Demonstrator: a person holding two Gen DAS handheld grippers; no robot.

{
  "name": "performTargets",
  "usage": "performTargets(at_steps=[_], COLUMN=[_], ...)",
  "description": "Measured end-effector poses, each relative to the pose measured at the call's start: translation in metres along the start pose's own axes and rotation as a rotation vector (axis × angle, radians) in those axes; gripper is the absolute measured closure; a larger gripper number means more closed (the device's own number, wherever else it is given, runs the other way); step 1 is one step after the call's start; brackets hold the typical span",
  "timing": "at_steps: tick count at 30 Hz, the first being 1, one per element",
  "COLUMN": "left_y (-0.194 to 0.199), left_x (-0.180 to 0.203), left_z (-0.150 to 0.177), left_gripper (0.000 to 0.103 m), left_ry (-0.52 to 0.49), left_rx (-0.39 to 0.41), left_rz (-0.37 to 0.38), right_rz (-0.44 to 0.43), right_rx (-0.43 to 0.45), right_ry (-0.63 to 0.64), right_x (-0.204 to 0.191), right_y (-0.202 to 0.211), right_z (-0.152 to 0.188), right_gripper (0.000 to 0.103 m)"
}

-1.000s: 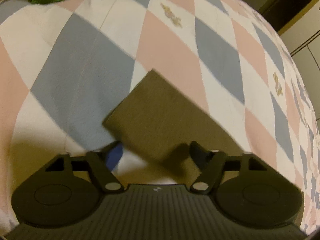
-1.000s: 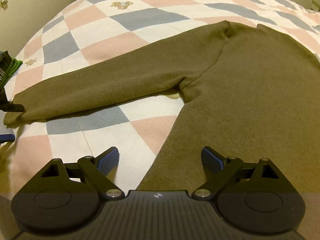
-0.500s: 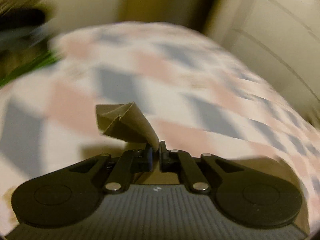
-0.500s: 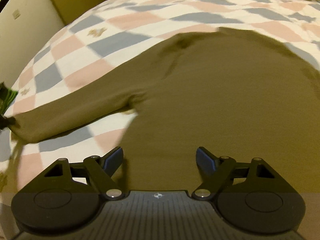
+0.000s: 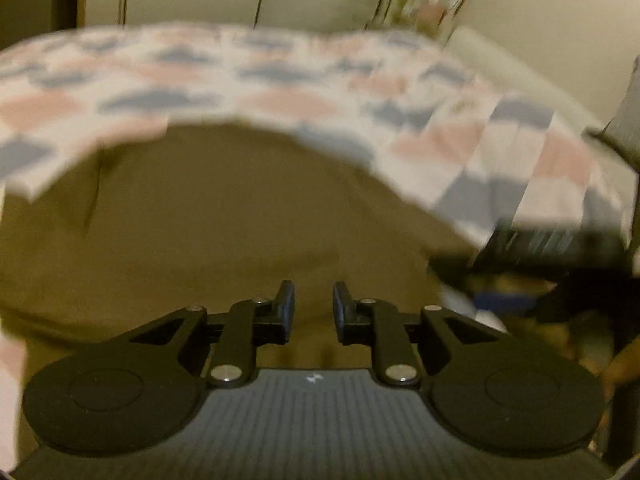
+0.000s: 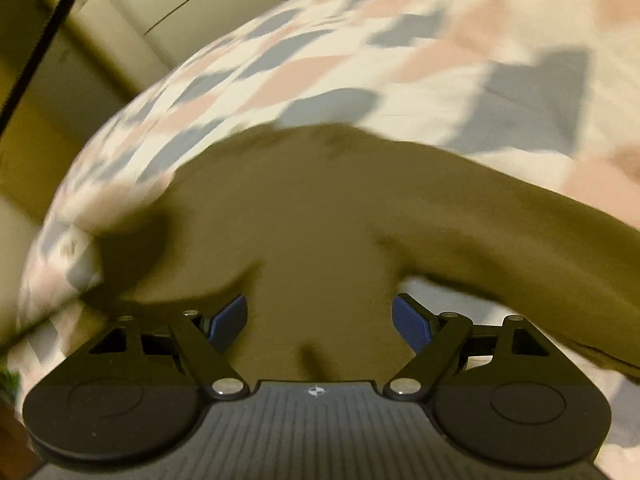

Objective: Fold clothes

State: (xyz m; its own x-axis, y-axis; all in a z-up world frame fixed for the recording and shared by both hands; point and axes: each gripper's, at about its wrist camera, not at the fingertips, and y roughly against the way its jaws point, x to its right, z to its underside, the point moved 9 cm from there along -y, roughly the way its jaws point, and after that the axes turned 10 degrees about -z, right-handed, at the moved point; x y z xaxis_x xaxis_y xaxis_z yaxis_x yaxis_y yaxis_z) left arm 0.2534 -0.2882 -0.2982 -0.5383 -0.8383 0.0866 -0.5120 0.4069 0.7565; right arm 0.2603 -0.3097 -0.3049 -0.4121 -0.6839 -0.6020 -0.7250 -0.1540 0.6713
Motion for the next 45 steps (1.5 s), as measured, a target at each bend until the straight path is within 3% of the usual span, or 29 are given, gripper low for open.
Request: performTargets(at_steps=[2, 4, 6, 9, 13, 16, 17, 19, 20, 24, 26, 28, 29, 35, 39, 42, 45], left_y=[0.003, 0.005, 0.003, -0.002, -0.008, -0.012, -0.013, -0.015, -0.016, -0.021, -0.025, -0.032, -0.036, -0.053, -0.067, -0.068, -0.065], left_x=[-0.008, -0.021, -0.036, -0.057, -0.085, -0.106, -0.111, -0.115, -0.117, -0.123, -0.126, -0.127, -0.128, -0.137, -0.139, -0.145, -0.159], left_z=[0.012, 0.017, 0.019, 0.022, 0.026, 0.029, 0.030, 0.031, 0.030, 0.020, 0.016, 0.012, 0.010, -0.004, -0.014, -0.016, -0.011], left_gripper=[0.086, 0.085, 0.083, 0.082, 0.082, 0.082, 0.082, 0.082, 0.082, 0.082, 0.082, 0.082, 0.082, 0.081, 0.078, 0.078, 0.079], left_ry=[0.007, 0.007, 0.013, 0.027, 0.044, 0.058, 0.055, 0.041, 0.038, 0.034, 0.030, 0.015, 0.004, -0.026, -0.079, -0.114, -0.058], left_rx=[-0.031, -0.048, -0.064, -0.088, -0.120, -0.144, -0.147, -0.139, -0.132, -0.107, -0.095, -0.087, -0.083, -0.067, -0.064, -0.042, -0.057], left_rz=[-0.032, -0.070, -0.096, -0.129, -0.174, -0.207, -0.217, -0.231, -0.236, -0.252, -0.257, -0.268, -0.273, -0.320, -0.349, -0.402, -0.417], right_rz=[-0.043, -0.109, -0.195, -0.279, -0.333, -0.318, -0.334, -0.379, -0.393, -0.449, -0.402, -0.279, -0.210, -0.090, -0.150, -0.144, -0.193], right_rx=[0.001, -0.010, -0.029, -0.073, -0.107, -0.120, -0.115, -0.113, -0.113, 0.061, 0.159, 0.219, 0.220, 0.158, 0.161, 0.145, 0.215], right_ry=[-0.065, -0.108, -0.161, -0.243, -0.278, -0.308, -0.319, -0.320, -0.292, -0.089, -0.043, -0.052, -0.071, -0.180, -0.150, -0.132, -0.079], right_x=[0.015, 0.022, 0.019, 0.009, -0.005, -0.008, -0.012, -0.023, -0.033, -0.068, -0.061, -0.031, -0.012, 0.036, 0.024, 0.021, 0.010], right_y=[0.006, 0.007, 0.001, -0.017, -0.049, -0.078, -0.086, -0.100, -0.103, -0.073, -0.047, -0.030, -0.029, -0.044, -0.041, -0.046, -0.031], right_z=[-0.002, 0.000, 0.004, 0.014, 0.018, 0.017, 0.014, 0.007, 0.003, -0.035, -0.050, -0.060, -0.062, -0.055, -0.059, -0.064, -0.073], right_gripper=[0.020, 0.029, 0.037, 0.040, 0.042, 0.044, 0.049, 0.094, 0.096, 0.098, 0.098, 0.098, 0.098, 0.097, 0.097, 0.097, 0.097])
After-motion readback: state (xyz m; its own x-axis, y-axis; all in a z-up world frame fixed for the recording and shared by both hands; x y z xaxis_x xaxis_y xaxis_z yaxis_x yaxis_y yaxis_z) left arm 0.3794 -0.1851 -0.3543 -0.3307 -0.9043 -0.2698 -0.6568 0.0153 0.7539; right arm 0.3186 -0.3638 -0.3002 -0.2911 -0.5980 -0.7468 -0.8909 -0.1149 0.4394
